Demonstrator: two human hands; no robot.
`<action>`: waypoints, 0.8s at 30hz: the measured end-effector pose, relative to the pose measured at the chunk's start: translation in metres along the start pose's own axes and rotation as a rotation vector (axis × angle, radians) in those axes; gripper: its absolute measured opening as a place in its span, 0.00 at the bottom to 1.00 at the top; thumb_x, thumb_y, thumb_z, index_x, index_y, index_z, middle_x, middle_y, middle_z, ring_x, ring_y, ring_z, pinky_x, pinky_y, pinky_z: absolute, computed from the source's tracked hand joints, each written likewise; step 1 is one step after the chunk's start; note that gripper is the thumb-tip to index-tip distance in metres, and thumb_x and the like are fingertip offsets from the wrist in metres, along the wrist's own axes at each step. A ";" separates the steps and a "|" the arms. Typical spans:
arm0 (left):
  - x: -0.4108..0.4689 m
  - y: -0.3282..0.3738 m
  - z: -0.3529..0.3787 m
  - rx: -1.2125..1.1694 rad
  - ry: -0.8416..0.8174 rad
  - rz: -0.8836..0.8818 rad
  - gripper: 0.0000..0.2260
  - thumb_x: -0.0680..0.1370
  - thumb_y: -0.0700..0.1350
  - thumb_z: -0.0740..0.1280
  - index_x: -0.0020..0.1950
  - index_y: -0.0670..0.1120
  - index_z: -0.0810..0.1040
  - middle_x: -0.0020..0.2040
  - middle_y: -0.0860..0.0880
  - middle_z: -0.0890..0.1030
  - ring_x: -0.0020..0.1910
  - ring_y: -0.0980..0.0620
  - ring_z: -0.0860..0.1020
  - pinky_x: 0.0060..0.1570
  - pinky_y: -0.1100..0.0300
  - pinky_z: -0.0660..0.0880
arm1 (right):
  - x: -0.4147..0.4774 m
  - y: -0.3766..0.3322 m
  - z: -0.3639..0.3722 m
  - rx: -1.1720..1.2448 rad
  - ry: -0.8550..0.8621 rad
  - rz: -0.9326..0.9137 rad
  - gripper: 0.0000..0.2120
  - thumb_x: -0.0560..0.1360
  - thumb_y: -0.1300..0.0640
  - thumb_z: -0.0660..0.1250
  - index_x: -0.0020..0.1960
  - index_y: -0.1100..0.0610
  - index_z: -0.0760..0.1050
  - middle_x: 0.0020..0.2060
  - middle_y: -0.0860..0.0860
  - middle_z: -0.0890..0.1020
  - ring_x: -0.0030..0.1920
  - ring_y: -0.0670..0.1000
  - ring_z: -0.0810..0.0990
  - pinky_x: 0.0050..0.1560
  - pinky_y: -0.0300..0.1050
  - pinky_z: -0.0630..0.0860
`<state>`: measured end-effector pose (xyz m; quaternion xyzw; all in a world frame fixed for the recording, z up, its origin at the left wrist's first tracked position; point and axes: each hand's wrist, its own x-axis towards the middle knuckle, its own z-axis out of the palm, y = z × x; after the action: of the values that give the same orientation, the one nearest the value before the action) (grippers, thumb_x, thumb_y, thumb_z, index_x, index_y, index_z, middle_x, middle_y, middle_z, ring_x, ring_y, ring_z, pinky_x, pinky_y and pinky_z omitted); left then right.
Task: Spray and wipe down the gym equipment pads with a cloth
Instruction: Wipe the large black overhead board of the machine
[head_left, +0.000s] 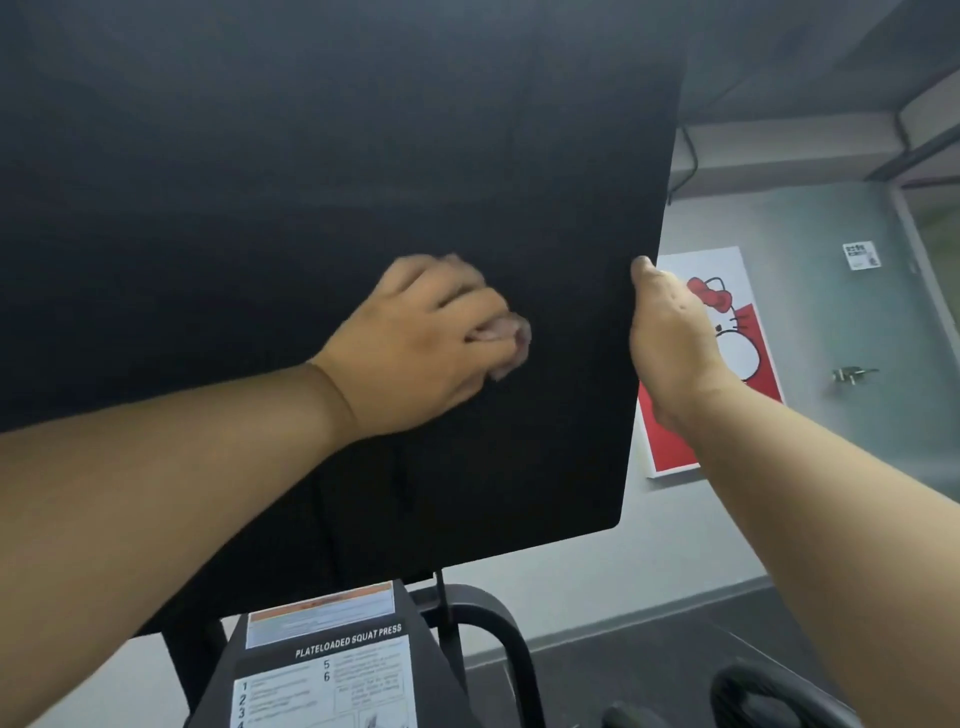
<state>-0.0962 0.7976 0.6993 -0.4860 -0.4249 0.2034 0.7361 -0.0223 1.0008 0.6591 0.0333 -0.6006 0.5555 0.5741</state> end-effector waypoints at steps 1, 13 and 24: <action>0.008 -0.006 -0.002 0.003 0.000 0.050 0.06 0.79 0.42 0.63 0.44 0.49 0.78 0.47 0.48 0.81 0.50 0.41 0.79 0.52 0.48 0.69 | 0.000 0.000 -0.001 0.002 -0.005 -0.004 0.24 0.84 0.45 0.51 0.63 0.63 0.71 0.60 0.60 0.76 0.60 0.57 0.74 0.62 0.53 0.72; -0.016 0.050 0.041 -0.083 0.001 0.104 0.09 0.81 0.41 0.62 0.52 0.48 0.82 0.47 0.49 0.82 0.52 0.45 0.79 0.64 0.49 0.68 | 0.008 0.015 -0.007 0.038 -0.076 -0.041 0.17 0.84 0.45 0.53 0.41 0.52 0.69 0.34 0.46 0.72 0.36 0.45 0.72 0.38 0.41 0.68; 0.075 0.006 0.031 0.101 0.223 -0.286 0.08 0.74 0.44 0.64 0.49 0.42 0.79 0.51 0.42 0.79 0.56 0.43 0.66 0.55 0.47 0.61 | 0.018 0.028 -0.008 0.171 -0.148 -0.041 0.25 0.83 0.38 0.46 0.63 0.49 0.76 0.52 0.41 0.82 0.53 0.38 0.78 0.51 0.34 0.71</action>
<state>-0.0792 0.8705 0.7311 -0.4025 -0.3947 0.0628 0.8236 -0.0416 1.0280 0.6526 0.1350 -0.5909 0.5890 0.5345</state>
